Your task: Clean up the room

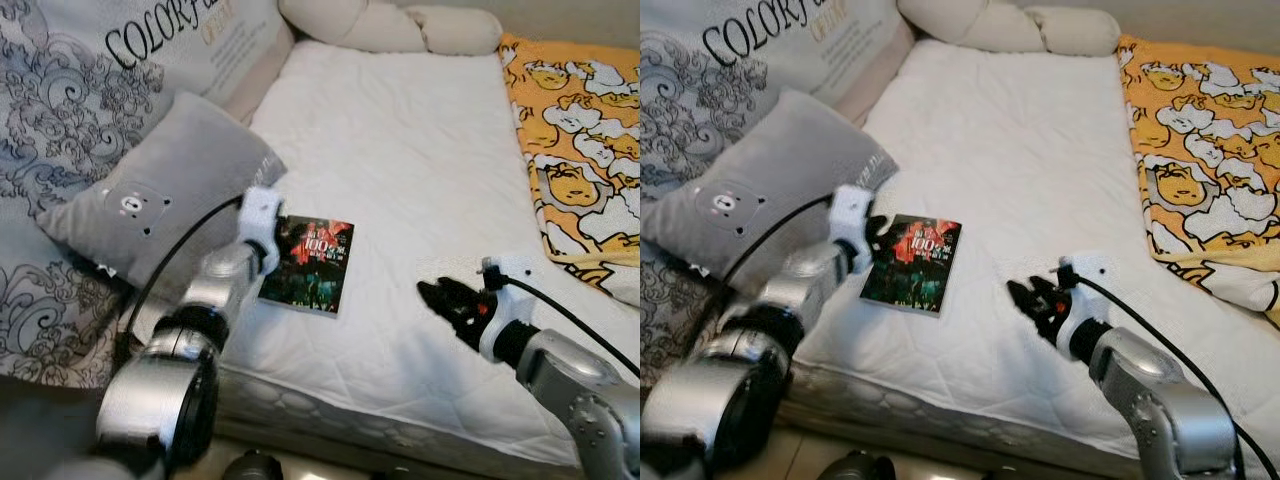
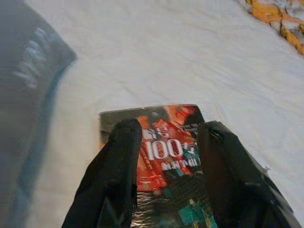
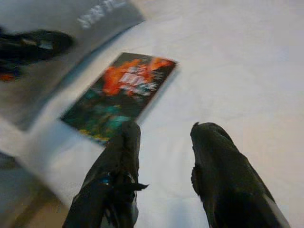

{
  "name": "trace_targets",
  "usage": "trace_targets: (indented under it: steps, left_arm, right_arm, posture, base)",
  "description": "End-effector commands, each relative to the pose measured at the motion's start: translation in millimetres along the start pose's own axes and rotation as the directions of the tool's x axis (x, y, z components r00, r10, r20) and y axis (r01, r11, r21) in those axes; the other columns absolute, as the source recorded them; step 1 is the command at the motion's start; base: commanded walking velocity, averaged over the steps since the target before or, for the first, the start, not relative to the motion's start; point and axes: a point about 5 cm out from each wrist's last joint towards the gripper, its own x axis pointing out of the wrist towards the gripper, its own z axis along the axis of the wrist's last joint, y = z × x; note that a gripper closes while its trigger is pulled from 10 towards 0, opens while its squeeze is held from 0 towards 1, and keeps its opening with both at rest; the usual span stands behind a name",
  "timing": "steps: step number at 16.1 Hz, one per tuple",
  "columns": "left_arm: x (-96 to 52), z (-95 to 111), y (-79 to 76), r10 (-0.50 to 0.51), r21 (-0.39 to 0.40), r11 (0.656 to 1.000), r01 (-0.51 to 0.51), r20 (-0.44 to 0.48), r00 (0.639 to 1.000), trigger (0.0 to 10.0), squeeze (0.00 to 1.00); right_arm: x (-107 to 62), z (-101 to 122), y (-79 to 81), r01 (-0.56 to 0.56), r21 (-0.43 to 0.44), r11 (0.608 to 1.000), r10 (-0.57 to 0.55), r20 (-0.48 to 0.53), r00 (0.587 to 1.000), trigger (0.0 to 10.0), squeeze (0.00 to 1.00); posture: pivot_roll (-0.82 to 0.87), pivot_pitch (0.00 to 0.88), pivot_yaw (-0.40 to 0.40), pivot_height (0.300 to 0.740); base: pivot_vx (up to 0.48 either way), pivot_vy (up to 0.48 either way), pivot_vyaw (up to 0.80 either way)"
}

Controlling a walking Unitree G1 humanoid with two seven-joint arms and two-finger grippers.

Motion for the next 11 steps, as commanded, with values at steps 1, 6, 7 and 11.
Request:
trace_targets:
  steps: [1,6,7,11]
  left_arm:
    - [-8.5,8.3,5.1,0.040,-0.022,0.999,-0.038,0.056,0.998,10.0,0.00]
    - [-74.7,-6.6,13.1,0.153,0.023,0.988,-0.155,0.091,0.984,10.0,0.00]
    - [-85.8,-12.6,14.2,0.194,0.012,0.981,-0.195,0.070,0.978,10.0,0.00]
    - [-115.4,-29.7,10.9,0.284,0.047,0.958,-0.284,0.021,0.959,10.0,0.00]
  right_arm:
    - [2.6,-3.9,-0.1,0.031,-0.064,0.997,-0.031,0.009,0.999,10.0,0.00]
    - [9.9,-14.2,6.6,0.090,-0.078,0.993,-0.083,0.086,0.993,10.0,0.00]
    - [10.9,-16.1,6.3,0.097,-0.061,0.993,-0.091,0.098,0.991,10.0,0.09]
    - [10.7,-17.3,-2.1,0.172,-0.013,0.985,-0.168,0.137,0.976,10.0,1.00]
  posture:
    - [-0.07,0.000,0.032,0.740]
    - [-0.02,0.000,0.014,0.740]
    - [-0.02,0.000,0.017,0.740]
    - [0.00,0.000,0.009,0.740]
  base:
    - [0.000,0.000,0.00]
    - [0.000,0.000,0.00]
    - [0.000,0.000,0.00]
    - [0.000,-0.449,0.00]
